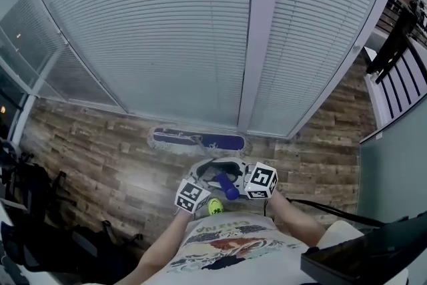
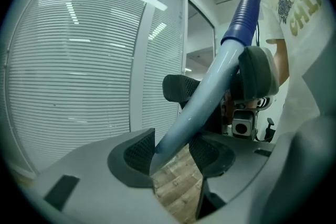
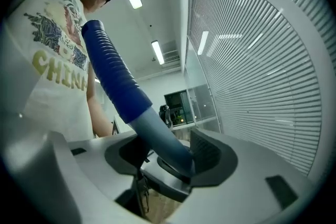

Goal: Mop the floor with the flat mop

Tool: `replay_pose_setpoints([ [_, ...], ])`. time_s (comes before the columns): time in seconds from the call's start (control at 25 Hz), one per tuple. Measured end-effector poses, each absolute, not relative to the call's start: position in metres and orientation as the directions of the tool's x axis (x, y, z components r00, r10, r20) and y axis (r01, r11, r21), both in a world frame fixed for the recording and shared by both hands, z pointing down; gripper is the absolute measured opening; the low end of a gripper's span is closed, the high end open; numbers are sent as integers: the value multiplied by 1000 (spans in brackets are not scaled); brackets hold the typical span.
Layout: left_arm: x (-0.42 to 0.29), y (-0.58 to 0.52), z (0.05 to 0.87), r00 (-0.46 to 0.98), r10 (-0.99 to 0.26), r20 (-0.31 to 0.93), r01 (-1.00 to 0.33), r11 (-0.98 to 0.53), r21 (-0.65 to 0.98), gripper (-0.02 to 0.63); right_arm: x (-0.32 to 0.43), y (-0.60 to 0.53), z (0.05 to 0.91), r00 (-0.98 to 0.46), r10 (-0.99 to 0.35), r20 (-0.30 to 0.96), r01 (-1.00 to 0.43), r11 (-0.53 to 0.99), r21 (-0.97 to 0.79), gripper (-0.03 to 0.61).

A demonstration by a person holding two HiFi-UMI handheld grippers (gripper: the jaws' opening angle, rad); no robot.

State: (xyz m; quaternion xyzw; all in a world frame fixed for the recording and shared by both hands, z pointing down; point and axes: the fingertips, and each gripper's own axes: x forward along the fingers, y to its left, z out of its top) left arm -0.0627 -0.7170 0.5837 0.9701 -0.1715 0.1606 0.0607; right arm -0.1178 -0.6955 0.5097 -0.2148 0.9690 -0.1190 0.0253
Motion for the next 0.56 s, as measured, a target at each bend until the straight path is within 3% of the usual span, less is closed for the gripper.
replay_pose_setpoints([
  [0.56, -71, -765, 565, 930, -220, 294, -237, -971, 25, 183, -122, -752, 490, -837, -546, -38, -521, 816, -250, 215],
])
